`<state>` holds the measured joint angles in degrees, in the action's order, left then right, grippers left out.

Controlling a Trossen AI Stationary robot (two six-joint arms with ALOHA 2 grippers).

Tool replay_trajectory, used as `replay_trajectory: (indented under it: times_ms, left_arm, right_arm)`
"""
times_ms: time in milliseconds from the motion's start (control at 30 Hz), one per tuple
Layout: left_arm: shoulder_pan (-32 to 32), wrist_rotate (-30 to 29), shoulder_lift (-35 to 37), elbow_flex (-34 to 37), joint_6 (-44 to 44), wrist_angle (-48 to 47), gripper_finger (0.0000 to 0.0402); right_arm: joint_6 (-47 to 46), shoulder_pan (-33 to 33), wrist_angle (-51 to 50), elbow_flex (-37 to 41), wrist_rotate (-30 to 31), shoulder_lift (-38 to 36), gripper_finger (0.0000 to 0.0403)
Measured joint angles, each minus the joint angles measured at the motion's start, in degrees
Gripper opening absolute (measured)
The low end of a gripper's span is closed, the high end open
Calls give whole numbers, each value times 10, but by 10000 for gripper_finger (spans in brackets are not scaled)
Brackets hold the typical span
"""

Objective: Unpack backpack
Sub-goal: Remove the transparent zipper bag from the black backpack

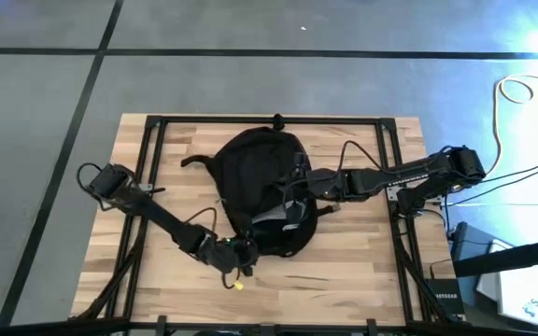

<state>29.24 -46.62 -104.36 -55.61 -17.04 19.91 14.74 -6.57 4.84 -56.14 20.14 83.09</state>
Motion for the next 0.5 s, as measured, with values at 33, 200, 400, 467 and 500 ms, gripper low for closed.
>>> replay_trajectory:
  times_ms: [33,200,400,467,500]
  left_arm:
    - [-3,11,-8,-8,6,-7,235]
    - [-24,-21,-41,-35,35,-14,235]
    - [-60,-33,-43,-36,68,-77,235]
    - [-73,32,-42,-36,86,-111,235]
    - [-78,49,-42,-36,98,-126,235]
  right_arm:
    - [0,0,5,0,-2,0,1]
    - [-1,-1,16,0,-2,0,1]
    - [-10,-1,11,0,-22,0,1]
    - [-13,-1,10,0,-26,0,1]
    - [-14,-1,10,0,-28,0,1]
